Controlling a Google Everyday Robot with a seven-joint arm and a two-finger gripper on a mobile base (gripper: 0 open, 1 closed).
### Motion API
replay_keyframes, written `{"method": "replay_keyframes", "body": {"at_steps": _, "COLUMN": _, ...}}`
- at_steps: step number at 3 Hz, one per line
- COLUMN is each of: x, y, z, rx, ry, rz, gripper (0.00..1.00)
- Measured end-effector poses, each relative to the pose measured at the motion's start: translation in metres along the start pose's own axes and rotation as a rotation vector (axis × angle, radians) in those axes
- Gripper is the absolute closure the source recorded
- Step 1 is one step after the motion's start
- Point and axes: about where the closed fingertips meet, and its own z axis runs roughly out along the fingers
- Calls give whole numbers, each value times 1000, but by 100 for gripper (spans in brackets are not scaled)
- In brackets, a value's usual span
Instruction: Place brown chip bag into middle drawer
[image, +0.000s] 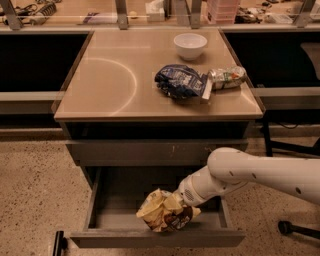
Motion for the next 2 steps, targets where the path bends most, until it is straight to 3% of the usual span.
{"method": "replay_keyframes", "body": {"at_steps": 2, "x": -2, "y": 0, "z": 0, "rx": -5, "ry": 0, "rz": -1, "gripper": 58}}
